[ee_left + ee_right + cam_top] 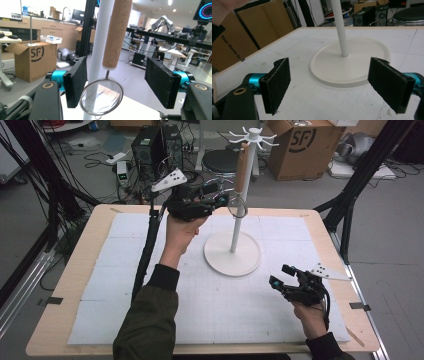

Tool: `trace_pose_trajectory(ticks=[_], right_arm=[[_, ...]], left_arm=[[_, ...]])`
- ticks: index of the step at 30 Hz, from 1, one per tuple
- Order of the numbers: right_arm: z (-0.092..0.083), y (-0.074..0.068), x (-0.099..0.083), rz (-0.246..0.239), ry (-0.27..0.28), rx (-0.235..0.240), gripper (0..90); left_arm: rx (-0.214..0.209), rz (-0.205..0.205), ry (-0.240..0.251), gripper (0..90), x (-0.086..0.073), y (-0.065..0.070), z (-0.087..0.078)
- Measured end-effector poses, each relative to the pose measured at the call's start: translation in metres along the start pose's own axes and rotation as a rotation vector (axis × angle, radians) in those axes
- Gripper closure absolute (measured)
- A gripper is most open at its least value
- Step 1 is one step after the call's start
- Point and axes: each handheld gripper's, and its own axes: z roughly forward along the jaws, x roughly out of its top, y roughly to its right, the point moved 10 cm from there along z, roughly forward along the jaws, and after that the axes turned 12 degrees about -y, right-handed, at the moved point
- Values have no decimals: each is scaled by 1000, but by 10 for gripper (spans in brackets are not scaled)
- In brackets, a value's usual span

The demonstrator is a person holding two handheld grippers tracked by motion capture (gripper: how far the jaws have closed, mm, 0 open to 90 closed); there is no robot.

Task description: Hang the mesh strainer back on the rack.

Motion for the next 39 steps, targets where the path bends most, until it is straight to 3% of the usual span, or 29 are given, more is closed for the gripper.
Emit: trace_pose_trajectory(ticks=[4, 14, 17, 21, 26, 31, 39], right_arm=[[0, 0, 0, -7, 0, -9, 156], [5, -2, -2, -20, -21, -25, 154], [4, -2, -2, -31, -13, -32, 153], [5, -5, -1, -44, -9, -38, 152], [3, -10, 1, -80, 24, -54, 146], [4, -14, 1, -102, 25, -57, 145], [5, -14, -1, -104, 19, -53, 143]], left_arm=[[31, 17, -32, 264, -15, 1, -19], [60, 76, -54, 250, -54, 15, -65], [57, 73, -67, 250, -68, 21, -76], [48, 70, -42, 250, -80, 28, -90], [74, 55, -40, 250, -100, 24, -104], [121, 32, -81, 237, -132, 14, -115], [142, 11, -46, 205, -166, 15, -126]])
